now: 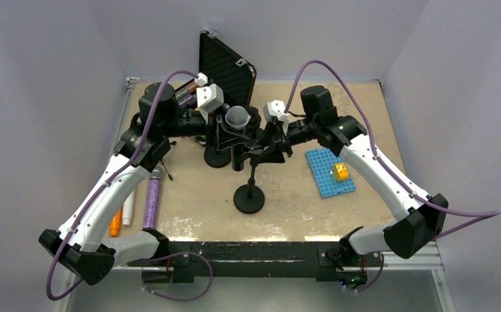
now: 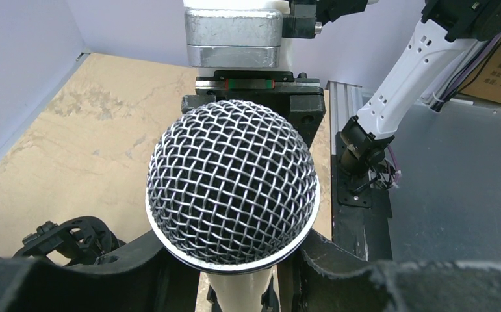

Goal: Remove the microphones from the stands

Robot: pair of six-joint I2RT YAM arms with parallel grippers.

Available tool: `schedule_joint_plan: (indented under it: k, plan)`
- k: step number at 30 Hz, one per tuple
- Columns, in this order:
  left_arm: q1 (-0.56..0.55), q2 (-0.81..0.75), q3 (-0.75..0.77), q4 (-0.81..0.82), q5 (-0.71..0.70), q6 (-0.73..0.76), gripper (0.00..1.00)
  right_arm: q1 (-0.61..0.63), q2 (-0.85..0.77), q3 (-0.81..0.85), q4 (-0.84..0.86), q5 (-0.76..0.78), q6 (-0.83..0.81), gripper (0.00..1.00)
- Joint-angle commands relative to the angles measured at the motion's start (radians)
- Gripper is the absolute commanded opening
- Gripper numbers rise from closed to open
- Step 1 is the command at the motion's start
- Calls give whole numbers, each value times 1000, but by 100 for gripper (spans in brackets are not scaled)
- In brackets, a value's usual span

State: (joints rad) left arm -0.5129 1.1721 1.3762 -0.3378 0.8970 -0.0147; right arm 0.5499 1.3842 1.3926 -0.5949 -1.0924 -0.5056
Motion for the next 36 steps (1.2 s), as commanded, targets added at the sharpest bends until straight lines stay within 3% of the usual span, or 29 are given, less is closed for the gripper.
schedule_joint_plan:
  k: [1, 3, 4, 5, 7, 13, 27, 36]
  plan:
    - [-9, -37, 15, 24, 21, 10, 0, 7, -26, -17, -40, 20, -82, 0]
    - [-9, -39, 29, 8, 20, 33, 0, 7, -30, -21, -49, 25, -84, 0]
    - [-9, -40, 35, 2, 20, 40, 0, 7, -34, -24, -46, 31, -81, 8]
    - [-9, -40, 38, -1, 23, 41, 0, 7, -39, -24, -46, 42, -80, 29]
    - [-8, -39, 36, 0, 27, 38, 0, 8, -36, -16, -49, 49, -78, 54]
    - [-8, -41, 4, 41, 36, -18, 0, 19, 1, 5, -85, 73, -64, 74]
    - [-9, -47, 0, 45, 27, -19, 0, 53, -19, 24, -66, 78, -37, 71]
    - [-9, -51, -5, 41, 24, -14, 0, 59, -30, 23, -43, 97, -19, 50]
